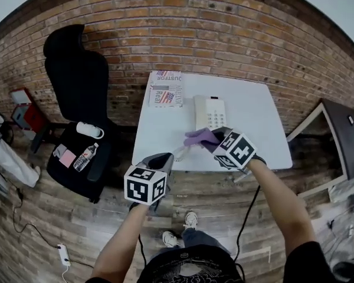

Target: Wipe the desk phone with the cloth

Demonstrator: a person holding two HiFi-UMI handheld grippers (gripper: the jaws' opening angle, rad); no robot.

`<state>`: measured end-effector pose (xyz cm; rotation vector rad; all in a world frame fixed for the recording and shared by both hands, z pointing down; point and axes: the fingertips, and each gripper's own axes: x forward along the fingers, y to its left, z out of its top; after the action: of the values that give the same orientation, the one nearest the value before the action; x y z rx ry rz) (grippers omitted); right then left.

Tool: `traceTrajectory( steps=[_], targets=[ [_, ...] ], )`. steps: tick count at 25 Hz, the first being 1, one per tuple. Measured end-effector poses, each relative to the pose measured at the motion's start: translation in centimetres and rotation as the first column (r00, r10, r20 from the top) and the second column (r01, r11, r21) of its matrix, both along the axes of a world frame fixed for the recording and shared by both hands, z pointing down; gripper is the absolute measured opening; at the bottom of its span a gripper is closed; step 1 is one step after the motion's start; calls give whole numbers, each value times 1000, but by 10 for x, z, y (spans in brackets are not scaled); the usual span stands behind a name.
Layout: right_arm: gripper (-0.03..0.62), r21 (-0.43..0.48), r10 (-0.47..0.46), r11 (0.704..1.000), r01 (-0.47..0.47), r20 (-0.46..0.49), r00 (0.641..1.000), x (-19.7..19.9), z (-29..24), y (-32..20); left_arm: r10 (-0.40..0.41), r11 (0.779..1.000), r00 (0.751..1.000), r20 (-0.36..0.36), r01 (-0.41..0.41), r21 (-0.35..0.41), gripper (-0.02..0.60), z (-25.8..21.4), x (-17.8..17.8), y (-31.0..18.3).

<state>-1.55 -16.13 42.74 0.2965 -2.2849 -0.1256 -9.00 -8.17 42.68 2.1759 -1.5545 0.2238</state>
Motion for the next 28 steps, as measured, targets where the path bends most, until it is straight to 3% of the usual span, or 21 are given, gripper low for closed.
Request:
traceTrajectory(
  steps=[8, 18, 25, 28],
  targets=[
    [44, 43, 192, 979, -201, 159, 968, 70, -54, 13, 51, 998, 998, 43, -52, 32, 9, -19, 33, -14],
    [44, 19, 385, 906, -423, 380, 841, 161, -90, 21, 46, 992, 991, 124, -60, 109, 8, -54, 71, -19],
    [43, -49, 441, 873, -486, 507, 741, 206, -105, 19, -4, 992, 988, 153, -15, 123, 8, -65, 105, -22],
    [43, -65, 443, 872, -484, 525, 727, 215, -105, 16, -29, 993, 988, 152, 11, 120, 8, -65, 112, -21]
  ],
)
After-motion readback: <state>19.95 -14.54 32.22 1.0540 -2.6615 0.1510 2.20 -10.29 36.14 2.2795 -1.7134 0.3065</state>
